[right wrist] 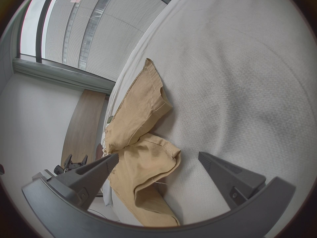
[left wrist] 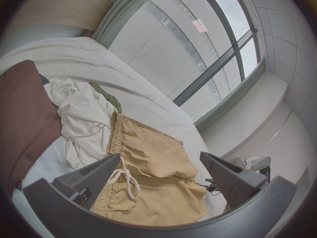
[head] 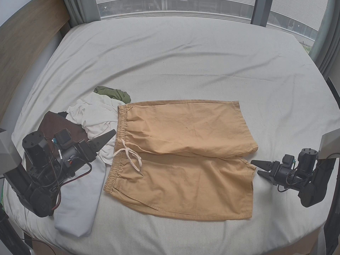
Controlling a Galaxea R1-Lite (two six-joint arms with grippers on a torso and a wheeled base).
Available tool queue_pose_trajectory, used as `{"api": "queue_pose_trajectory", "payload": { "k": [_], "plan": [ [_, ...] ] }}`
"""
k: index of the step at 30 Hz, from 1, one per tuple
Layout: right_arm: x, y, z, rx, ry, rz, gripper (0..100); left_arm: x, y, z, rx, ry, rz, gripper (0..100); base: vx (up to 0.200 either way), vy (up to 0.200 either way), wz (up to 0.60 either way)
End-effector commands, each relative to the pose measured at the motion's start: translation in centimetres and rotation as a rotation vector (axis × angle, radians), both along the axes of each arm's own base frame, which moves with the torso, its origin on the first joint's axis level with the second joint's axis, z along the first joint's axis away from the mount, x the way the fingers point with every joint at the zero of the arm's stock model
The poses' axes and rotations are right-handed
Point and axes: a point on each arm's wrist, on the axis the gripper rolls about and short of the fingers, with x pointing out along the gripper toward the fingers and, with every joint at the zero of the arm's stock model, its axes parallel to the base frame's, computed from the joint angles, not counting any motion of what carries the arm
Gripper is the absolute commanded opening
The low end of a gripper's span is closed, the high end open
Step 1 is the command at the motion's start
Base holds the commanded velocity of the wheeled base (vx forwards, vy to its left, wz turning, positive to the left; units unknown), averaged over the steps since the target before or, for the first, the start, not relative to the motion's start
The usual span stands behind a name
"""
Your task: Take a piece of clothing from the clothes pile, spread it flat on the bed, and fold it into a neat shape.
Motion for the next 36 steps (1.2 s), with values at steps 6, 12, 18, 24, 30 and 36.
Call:
{"api": "queue_pose_trajectory", "payload": {
  "k": [6,12,18,24,30,36],
  "plan": [
    [0.7,0.5,-0.6,0.006,0.006,0.012,0,0.0,-0.1,0.0,-0.001,0.000,-0.002,100,0.000,0.000,0.00],
    [1.2,0.5,-0.7,0.000,-0.003,0.001,0,0.0,-0.1,0.0,-0.001,0.000,-0.002,100,0.000,0.000,0.00],
    [1.6,0.3,-0.5,-0.001,-0.023,-0.007,0,0.0,-0.1,0.0,-0.001,0.000,-0.004,100,0.000,0.000,0.00],
    [2.6,0.1,0.0,-0.004,-0.065,-0.027,0,0.0,-0.1,0.0,-0.001,0.000,-0.004,100,0.000,0.000,0.00],
    [3.4,0.2,0.3,-0.021,-0.098,-0.070,0,0.0,-0.1,0.0,-0.001,-0.002,-0.002,100,0.000,0.000,0.00],
    [3.6,0.2,0.5,-0.021,-0.109,-0.069,0,0.0,-0.1,0.0,-0.001,0.000,-0.004,100,0.000,0.000,0.00]
  ]
}}
